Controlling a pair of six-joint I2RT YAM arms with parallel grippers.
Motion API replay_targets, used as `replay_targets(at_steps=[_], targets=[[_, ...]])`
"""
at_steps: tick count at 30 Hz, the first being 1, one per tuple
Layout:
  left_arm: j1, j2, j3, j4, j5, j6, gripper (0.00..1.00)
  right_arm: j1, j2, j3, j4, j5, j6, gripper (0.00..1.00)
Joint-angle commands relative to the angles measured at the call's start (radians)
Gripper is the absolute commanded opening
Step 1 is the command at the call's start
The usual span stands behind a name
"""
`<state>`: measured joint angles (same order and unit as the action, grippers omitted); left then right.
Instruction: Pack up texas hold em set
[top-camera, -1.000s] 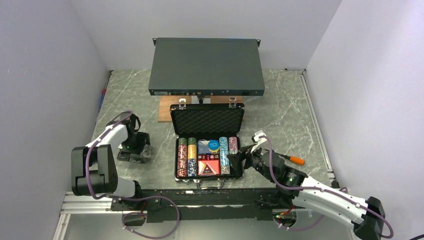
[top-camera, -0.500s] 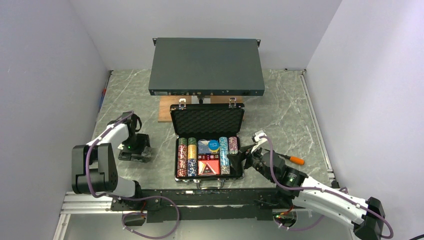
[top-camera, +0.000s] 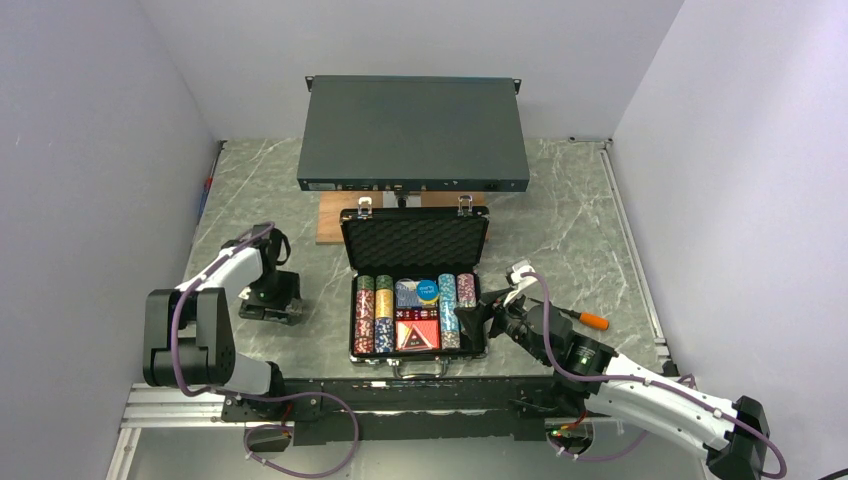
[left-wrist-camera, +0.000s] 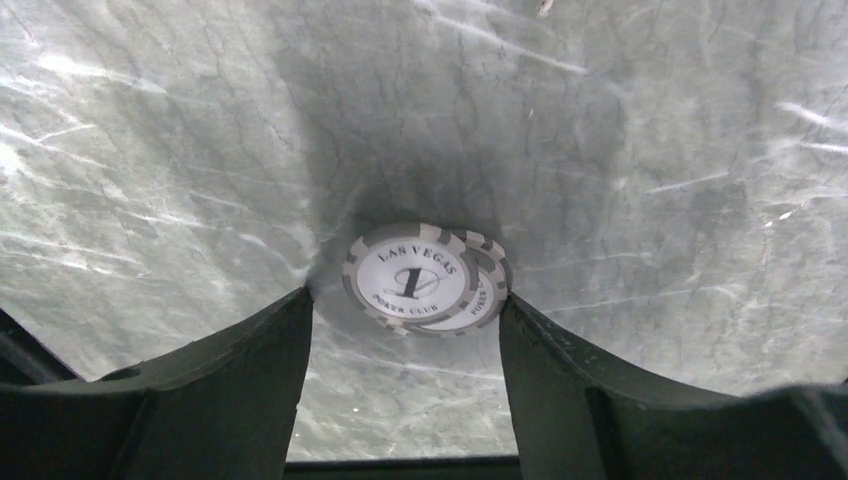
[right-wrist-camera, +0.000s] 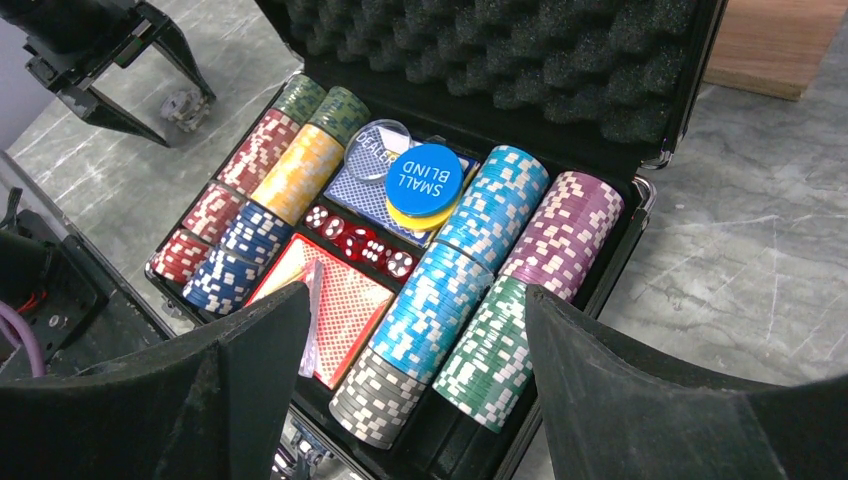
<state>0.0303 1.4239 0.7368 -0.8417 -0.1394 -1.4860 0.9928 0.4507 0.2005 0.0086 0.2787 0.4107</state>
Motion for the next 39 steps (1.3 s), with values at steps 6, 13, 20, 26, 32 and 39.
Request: replay_targets(at_steps=[6,13,20,26,32,39], targets=[[-0.023,-0.046,0.006,-0.061,-0.062,-0.079,0.63,0.004,-0.005,-0.002,0.041,0.007,-0.006,0.80],[-0.035,-0.053,-0.002,-0.055,-0.069,-0.082,0.56,0.004,0.005,0.001,0.042,0.007,-0.006,0.80],[-0.085,-0.087,0.034,-0.083,-0.100,-0.028,0.85,0.004,0.005,-0.001,0.042,0.007,-0.005,0.80],[-0.195,-0.202,0.071,-0.167,-0.250,0.130,0.96,0.005,0.001,-0.001,0.043,0.006,-0.008,0.80],[-0.222,-0.494,-0.081,0.008,-0.312,0.547,0.98,0.005,-0.007,-0.004,0.047,-0.003,-0.010,0.80],[-0.201,-0.523,-0.060,0.160,-0.189,1.049,0.99,0.004,-0.007,-0.009,0.056,-0.023,-0.013,0.80]])
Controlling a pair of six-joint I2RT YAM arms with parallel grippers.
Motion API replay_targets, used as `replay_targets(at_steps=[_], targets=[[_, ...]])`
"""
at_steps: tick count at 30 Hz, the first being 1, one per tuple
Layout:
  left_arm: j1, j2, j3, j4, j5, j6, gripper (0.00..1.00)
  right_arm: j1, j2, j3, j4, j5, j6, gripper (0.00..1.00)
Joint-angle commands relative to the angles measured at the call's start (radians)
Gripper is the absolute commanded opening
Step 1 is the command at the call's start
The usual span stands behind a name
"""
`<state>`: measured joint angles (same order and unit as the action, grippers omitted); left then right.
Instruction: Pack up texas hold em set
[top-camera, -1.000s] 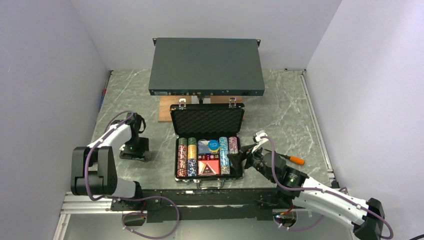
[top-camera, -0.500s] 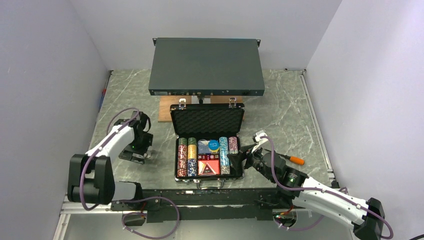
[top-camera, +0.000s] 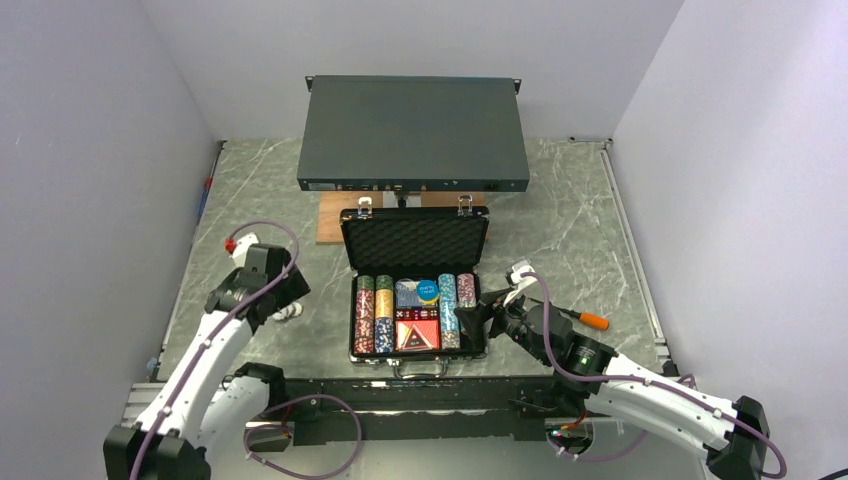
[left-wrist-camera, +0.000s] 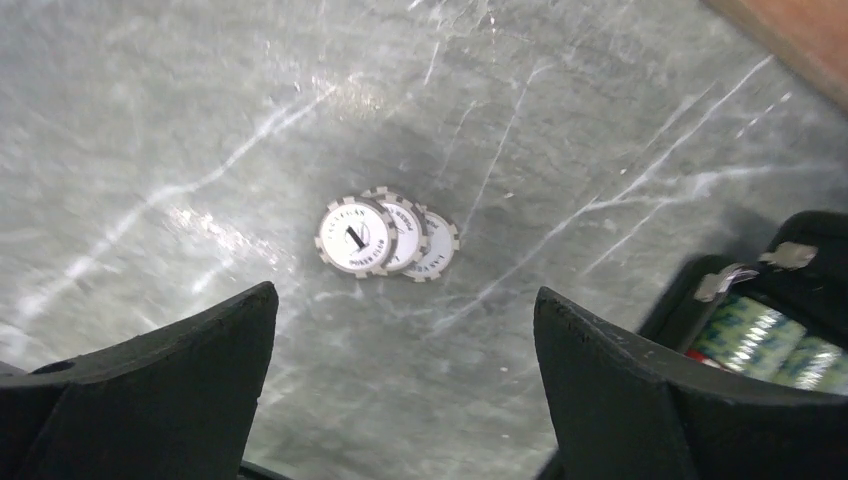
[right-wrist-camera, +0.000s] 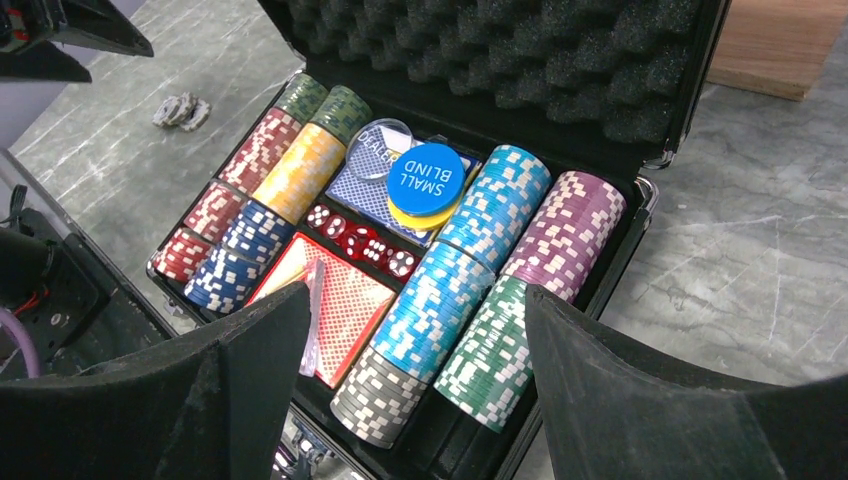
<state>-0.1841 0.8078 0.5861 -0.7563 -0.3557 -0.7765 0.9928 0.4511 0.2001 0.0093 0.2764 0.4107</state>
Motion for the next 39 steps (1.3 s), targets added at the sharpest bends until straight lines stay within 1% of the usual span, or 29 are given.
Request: replay_targets(at_steps=[1,3,4,6,7,9,10,11,12,15,17,20,22,24,29,33,35,38,39], targets=[[0.027,0.128,0.131,0.065,0.047,0.371,0.99,0.004,-0.011,-0.008,0.054,-0.020,-0.013,0.80],[0.061,0.178,0.154,0.116,0.182,0.473,0.99,0.004,-0.017,-0.010,0.053,-0.020,-0.013,0.80],[0.079,0.203,0.154,0.146,0.226,0.509,1.00,0.004,-0.023,-0.011,0.052,-0.019,-0.014,0.80],[0.109,0.269,0.155,0.178,0.251,0.539,0.99,0.004,-0.036,-0.013,0.048,-0.019,-0.012,0.80],[0.127,0.296,0.154,0.180,0.255,0.532,0.99,0.004,-0.042,-0.014,0.045,-0.018,-0.012,0.80],[0.169,0.326,0.126,0.188,0.282,0.505,0.96,0.004,-0.060,-0.016,0.034,-0.016,-0.010,0.80],[0.181,0.329,0.101,0.208,0.316,0.500,0.94,0.004,-0.071,-0.018,0.030,-0.014,-0.009,0.80],[0.216,0.327,0.073,0.228,0.341,0.494,0.93,0.005,-0.082,-0.020,0.027,-0.012,-0.006,0.80],[0.237,0.326,0.052,0.237,0.346,0.483,0.93,0.004,-0.093,-0.023,0.025,-0.011,-0.006,0.80],[0.289,0.348,0.040,0.232,0.347,0.458,0.97,0.005,-0.109,-0.028,0.025,-0.013,-0.005,0.80],[0.311,0.378,0.042,0.222,0.382,0.449,0.99,0.004,-0.101,-0.027,0.027,-0.015,-0.006,0.80],[0.324,0.407,0.029,0.220,0.391,0.408,0.99,0.005,-0.088,-0.022,0.030,-0.016,-0.008,0.80],[0.328,0.432,0.011,0.238,0.434,0.394,0.99,0.005,-0.087,-0.024,0.032,-0.017,-0.009,0.80],[0.328,0.454,0.005,0.242,0.447,0.382,0.99,0.004,-0.091,-0.025,0.032,-0.017,-0.009,0.80],[0.327,0.456,0.002,0.250,0.457,0.390,0.99,0.004,-0.086,-0.024,0.035,-0.015,-0.010,0.80],[0.294,0.478,0.015,0.230,0.450,0.393,0.94,0.004,-0.077,-0.021,0.035,-0.010,-0.010,0.80],[0.268,0.490,0.026,0.210,0.421,0.381,0.92,0.004,-0.081,-0.023,0.034,-0.011,-0.010,0.80],[0.236,0.503,0.039,0.175,0.364,0.352,0.85,0.004,-0.078,-0.023,0.036,-0.011,-0.010,0.80],[0.231,0.502,0.042,0.164,0.359,0.342,0.86,0.004,-0.073,-0.022,0.037,-0.012,-0.010,0.80]])
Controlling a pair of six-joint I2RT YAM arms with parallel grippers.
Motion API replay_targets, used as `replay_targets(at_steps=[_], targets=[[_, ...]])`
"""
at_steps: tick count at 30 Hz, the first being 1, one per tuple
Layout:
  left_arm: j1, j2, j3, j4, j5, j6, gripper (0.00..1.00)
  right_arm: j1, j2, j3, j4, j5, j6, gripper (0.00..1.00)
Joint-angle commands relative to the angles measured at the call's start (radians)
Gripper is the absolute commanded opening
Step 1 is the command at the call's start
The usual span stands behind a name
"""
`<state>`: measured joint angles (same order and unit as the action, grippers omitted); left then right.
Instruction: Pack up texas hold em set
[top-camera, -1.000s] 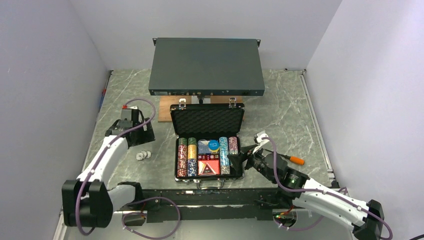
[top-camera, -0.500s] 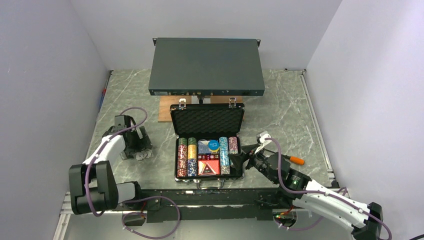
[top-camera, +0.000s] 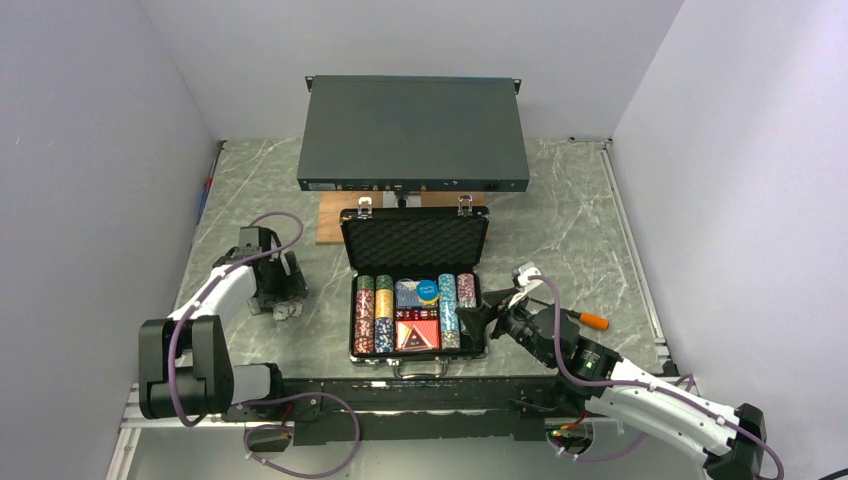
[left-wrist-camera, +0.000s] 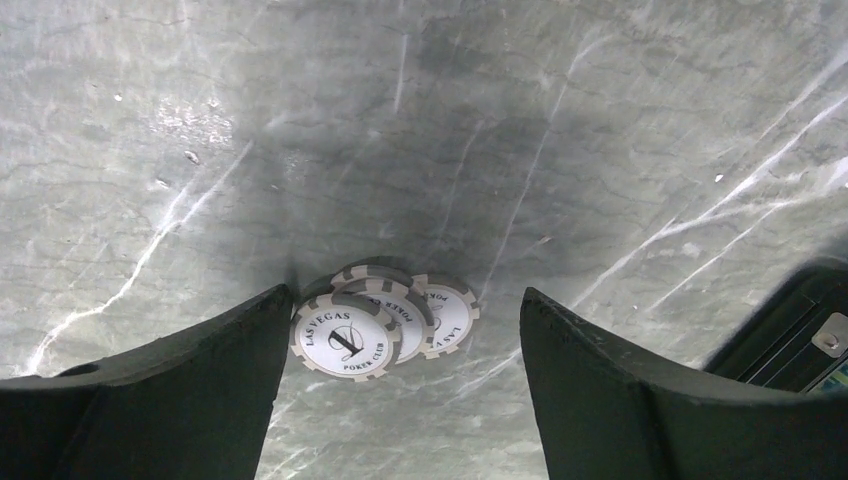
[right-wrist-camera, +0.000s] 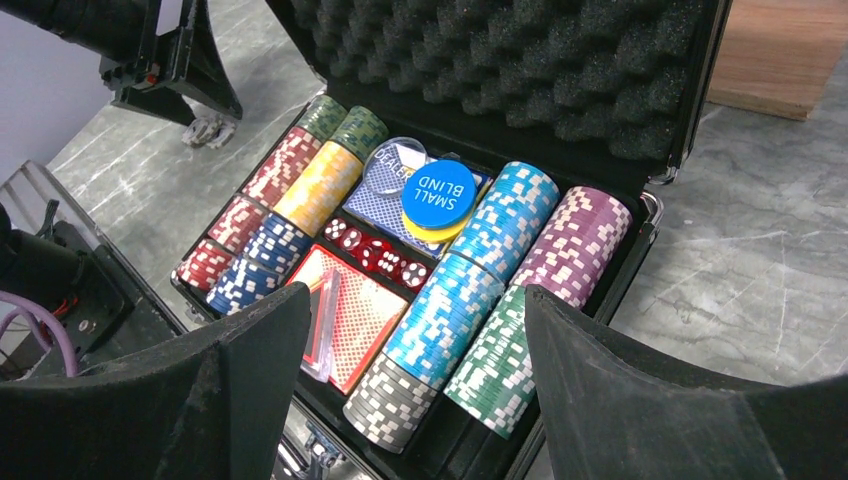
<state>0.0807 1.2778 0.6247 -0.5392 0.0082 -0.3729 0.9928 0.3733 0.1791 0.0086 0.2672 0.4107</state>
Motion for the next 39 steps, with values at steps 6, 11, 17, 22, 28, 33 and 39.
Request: replay_targets(at_steps=[6,11,17,22,28,33,39], targets=[[-0.072,0.036,0.028,-0.131,-0.101,-0.125,0.93,0.004,0.018,0.001,0.042,-0.007,-0.012,0.80],[-0.126,0.019,0.012,-0.122,-0.111,-0.160,0.89,0.004,0.021,0.001,0.047,-0.009,-0.013,0.80],[-0.160,0.050,0.018,-0.088,-0.130,-0.141,0.82,0.004,0.024,0.003,0.047,-0.010,-0.014,0.80],[-0.167,0.110,0.051,-0.096,-0.154,-0.127,0.84,0.005,0.021,0.003,0.042,-0.007,-0.012,0.80],[-0.168,0.144,0.092,-0.103,-0.176,-0.105,0.80,0.005,0.022,0.002,0.042,-0.005,-0.010,0.80],[-0.172,0.146,0.081,-0.111,-0.150,-0.096,0.72,0.005,0.023,0.003,0.041,-0.003,-0.010,0.80],[-0.186,0.129,0.072,-0.141,-0.159,-0.118,0.66,0.004,0.033,0.004,0.048,-0.008,-0.012,0.80]])
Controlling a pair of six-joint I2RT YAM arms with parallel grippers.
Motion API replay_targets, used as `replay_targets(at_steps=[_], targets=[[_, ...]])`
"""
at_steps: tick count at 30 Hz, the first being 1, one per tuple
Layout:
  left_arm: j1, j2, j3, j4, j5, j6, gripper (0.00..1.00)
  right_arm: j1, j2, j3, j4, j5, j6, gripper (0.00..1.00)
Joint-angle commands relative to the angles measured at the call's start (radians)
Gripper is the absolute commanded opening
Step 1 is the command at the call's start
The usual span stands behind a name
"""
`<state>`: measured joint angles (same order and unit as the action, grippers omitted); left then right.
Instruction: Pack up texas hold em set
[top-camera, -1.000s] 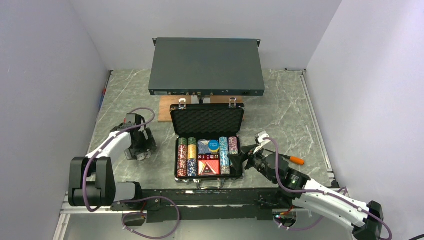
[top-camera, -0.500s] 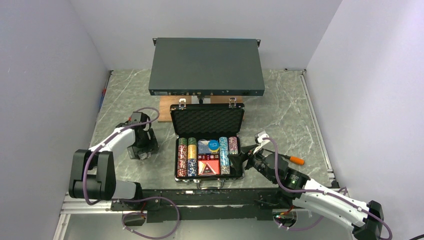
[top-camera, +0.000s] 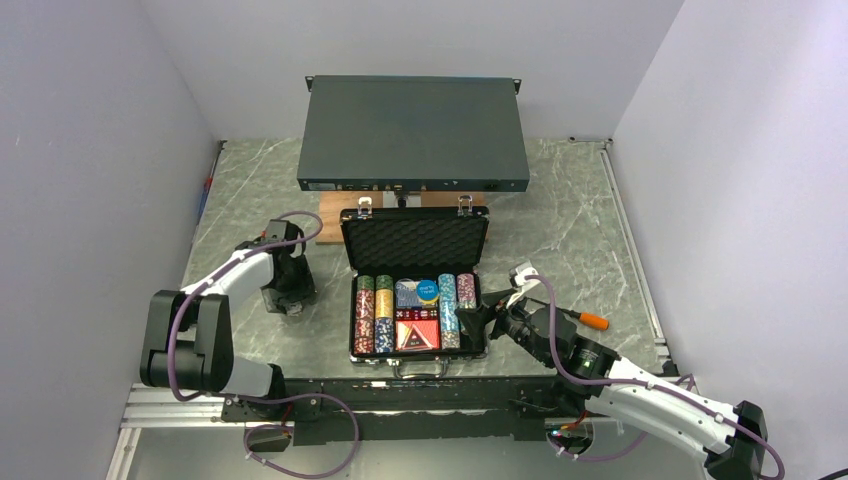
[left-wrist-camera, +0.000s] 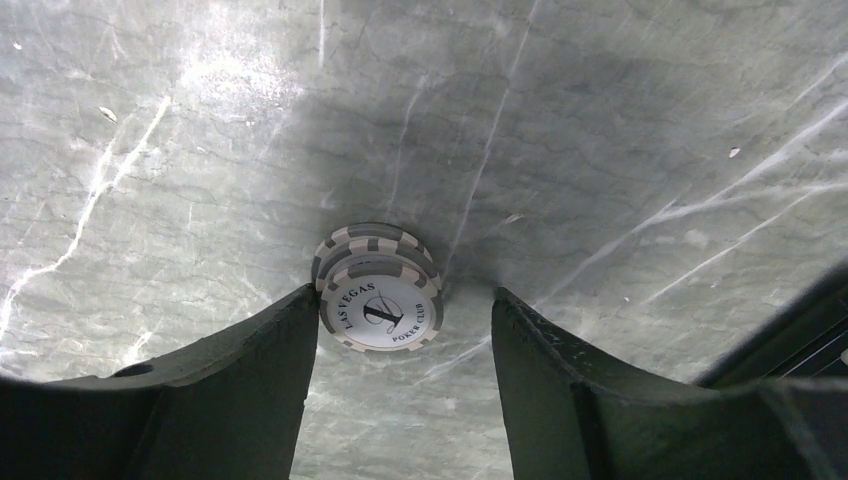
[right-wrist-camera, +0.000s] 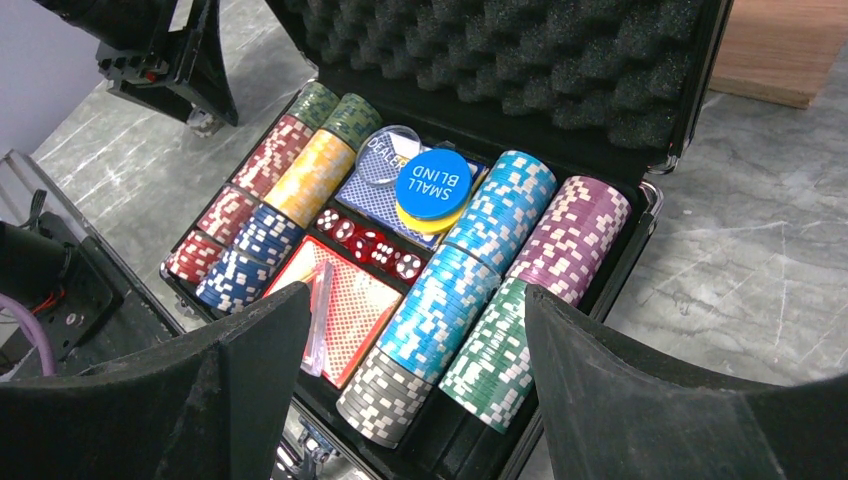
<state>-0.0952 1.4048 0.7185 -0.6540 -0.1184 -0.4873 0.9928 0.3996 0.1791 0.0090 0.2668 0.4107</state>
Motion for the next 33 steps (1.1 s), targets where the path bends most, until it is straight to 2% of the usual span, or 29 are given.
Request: replay_targets(at_steps=[1,4,14,15,18,19,29,33], targets=[[-0.012,0.003,-0.020,-0.035,-0.037,-0.008,0.66,0.005,0.010,0.005,0.048,-0.009,-0.012,0.80],[-0.015,0.006,-0.020,-0.058,-0.054,-0.032,0.61,0.004,0.010,0.006,0.048,-0.009,-0.012,0.80],[-0.015,-0.053,-0.058,-0.072,-0.096,-0.107,0.56,0.004,0.002,0.002,0.044,-0.006,-0.010,0.80],[-0.015,-0.066,-0.062,-0.071,-0.102,-0.119,0.57,0.004,0.004,0.004,0.047,-0.009,-0.012,0.80],[-0.015,-0.093,-0.066,-0.066,-0.121,-0.147,0.70,0.004,0.006,0.005,0.046,-0.010,-0.012,0.80],[-0.015,-0.095,-0.067,-0.062,-0.124,-0.146,0.71,0.005,0.005,0.004,0.047,-0.011,-0.011,0.80],[-0.014,0.016,-0.017,0.005,-0.047,-0.091,0.62,0.004,-0.005,0.003,0.039,-0.003,-0.009,0.80],[-0.014,0.029,-0.020,0.005,-0.039,-0.087,0.62,0.005,-0.011,0.002,0.038,-0.001,-0.008,0.80]])
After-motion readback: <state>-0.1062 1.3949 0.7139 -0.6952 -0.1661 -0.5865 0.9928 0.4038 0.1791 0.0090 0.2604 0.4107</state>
